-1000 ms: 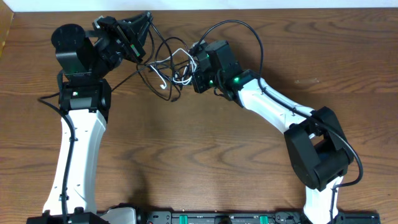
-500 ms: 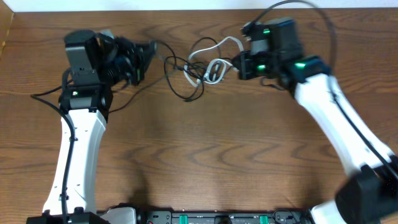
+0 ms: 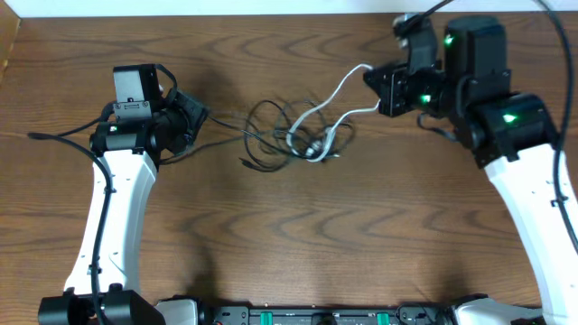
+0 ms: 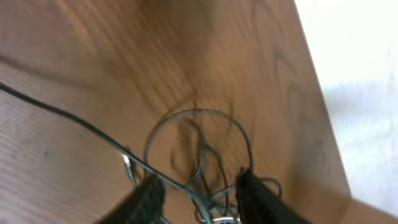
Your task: Untangle cables
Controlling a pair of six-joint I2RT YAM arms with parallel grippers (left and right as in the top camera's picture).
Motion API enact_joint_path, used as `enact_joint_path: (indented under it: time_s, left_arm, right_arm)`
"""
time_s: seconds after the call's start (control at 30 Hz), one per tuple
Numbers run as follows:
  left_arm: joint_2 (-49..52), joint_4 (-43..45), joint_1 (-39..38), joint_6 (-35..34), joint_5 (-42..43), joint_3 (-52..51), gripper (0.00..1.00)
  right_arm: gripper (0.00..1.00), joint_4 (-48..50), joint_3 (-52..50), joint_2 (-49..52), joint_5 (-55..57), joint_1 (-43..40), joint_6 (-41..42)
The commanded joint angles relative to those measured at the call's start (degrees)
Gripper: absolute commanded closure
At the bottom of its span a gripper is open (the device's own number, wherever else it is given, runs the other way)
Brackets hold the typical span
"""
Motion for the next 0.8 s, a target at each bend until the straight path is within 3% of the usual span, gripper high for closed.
enact_joint_path:
  time_s: [0.0, 0.17, 0.27, 0.4, 0.5, 0.77]
  left_arm:
    - [0.5, -0.17, 0.17, 2.84, -2.08, 0.57, 0.38]
    - [0.5, -0.15, 0.17, 3.98, -2.25, 0.57, 0.19]
    - [0.5, 0.57, 0.17, 7.39, -0.28, 0.57, 0.19]
    - [0.5, 7.48, 0.15, 19.85, 16.2, 0.57, 0.19]
    - [0.48, 16.17, -1.09, 23.39, 28.35, 0.57, 0.19]
    - [0.61, 21.14, -11.41, 24.06, 29.33, 0.57, 0.23]
  right_arm:
    - [0.99, -2.69, 8.24, -1.95, -3.52, -0.42, -2.6]
    - [0.99, -6.16, 16.46, -1.95, -3.89, -0.46, -4.61]
    - [0.99, -6.95, 18.16, -1.95, -3.85, -0.46, -5.22]
    - [0.99, -8.24, 18.14, -1.6, -3.85, -0.46, -5.31]
    - [0.99, -9.84, 18.1, -0.63, -3.85, -0.46, -5.31]
    - [0.99, -10.62, 18.1, 0.68, -3.87, -0.46, -5.27]
